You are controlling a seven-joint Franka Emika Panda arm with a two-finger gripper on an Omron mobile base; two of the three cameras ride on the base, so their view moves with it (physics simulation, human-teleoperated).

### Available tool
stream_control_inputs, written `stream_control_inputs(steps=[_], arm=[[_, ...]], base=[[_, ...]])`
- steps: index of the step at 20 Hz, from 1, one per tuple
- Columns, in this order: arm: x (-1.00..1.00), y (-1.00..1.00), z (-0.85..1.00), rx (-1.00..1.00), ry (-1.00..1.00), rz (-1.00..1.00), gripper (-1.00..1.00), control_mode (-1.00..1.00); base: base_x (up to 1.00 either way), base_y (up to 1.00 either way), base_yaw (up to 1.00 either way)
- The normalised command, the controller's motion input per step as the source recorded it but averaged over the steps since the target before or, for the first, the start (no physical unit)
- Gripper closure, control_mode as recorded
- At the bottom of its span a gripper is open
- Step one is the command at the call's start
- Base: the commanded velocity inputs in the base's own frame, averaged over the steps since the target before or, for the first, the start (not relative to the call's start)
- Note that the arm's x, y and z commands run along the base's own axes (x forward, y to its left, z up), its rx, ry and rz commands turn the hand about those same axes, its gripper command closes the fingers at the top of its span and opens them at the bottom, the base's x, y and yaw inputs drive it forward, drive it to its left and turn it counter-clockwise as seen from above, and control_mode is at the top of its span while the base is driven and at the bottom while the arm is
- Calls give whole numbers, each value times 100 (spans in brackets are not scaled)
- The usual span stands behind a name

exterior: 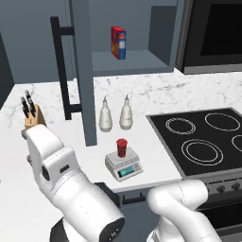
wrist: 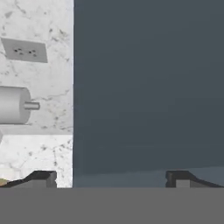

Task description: Pick the yogurt and place it on the digital scale for weighing, and close the cabinet.

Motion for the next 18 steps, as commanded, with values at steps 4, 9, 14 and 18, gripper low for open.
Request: stream_control_inputs(steps=[4,9,14,18], arm=[[27,6,0,1,0,-24,-100,-100],[20,0,0,3,0,-22,-100,-100],[6,-1,1,6,0,-24,-100,-100],[0,-25,10,13,0,-12,-100,-100]], base=[[0,0,0],[0,0,0],[0,0,0],[0,0,0]])
